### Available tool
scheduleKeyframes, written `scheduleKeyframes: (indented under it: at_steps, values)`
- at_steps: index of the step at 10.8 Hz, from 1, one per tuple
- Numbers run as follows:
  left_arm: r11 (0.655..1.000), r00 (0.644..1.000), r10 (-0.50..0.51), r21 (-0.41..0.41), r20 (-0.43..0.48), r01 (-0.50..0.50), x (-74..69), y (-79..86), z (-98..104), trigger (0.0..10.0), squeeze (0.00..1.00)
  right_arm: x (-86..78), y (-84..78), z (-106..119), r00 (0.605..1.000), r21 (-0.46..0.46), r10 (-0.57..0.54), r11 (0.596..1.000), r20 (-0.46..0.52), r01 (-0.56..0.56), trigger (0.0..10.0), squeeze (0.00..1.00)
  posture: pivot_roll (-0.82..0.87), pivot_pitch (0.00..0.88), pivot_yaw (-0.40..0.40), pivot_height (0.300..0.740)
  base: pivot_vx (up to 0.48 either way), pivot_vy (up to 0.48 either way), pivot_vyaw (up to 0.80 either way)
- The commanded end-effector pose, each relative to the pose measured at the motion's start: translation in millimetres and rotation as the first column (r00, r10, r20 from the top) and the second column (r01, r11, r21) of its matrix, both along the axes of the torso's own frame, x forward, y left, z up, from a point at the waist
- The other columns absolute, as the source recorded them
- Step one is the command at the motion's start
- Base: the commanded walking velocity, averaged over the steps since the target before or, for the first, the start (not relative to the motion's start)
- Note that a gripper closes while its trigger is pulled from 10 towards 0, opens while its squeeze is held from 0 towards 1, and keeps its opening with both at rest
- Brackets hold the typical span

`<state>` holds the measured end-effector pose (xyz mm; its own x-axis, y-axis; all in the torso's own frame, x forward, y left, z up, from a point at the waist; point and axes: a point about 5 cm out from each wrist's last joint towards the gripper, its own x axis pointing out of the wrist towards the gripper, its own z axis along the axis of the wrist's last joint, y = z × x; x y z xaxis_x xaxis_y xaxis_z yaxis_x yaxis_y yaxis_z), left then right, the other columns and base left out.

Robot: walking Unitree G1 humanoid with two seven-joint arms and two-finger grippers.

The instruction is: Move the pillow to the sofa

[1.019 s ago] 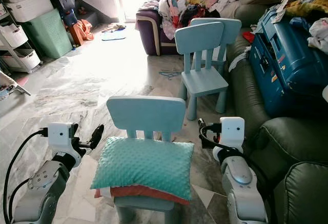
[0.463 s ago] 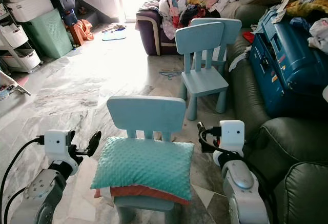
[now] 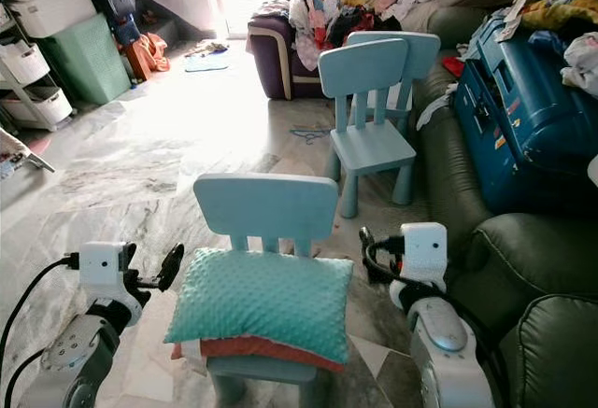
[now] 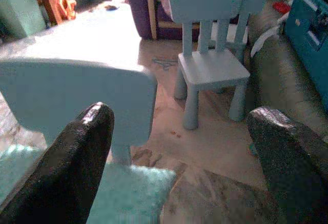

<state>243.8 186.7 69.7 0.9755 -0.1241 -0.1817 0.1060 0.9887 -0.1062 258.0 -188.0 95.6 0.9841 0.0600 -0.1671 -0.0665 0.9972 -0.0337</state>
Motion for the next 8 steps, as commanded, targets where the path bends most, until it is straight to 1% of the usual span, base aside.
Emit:
scheduleKeyframes:
  at_steps: [1, 8]
  values:
    - [1.000, 1.000, 0.010, 0.010, -0.003, -0.010, -1.9, 1.9, 1.4, 10.0, 0.00, -0.4, 3.7, 7.5, 0.999, 0.000, 0.023, 1.000, 0.023, -0.023, 10.0, 0.00, -0.23, 0.037, 0.080, 0.740, 0.000, 0.000, 0.00]
    - [1.000, 1.000, 0.013, 0.003, -0.018, -0.013, -5.9, -0.3, -1.0, 10.0, 0.00, -5.0, 3.4, 5.8, 0.999, -0.011, 0.044, 0.999, 0.002, -0.044, 10.0, 0.00, -0.23, 0.051, 0.074, 0.735, 0.000, 0.000, 0.00]
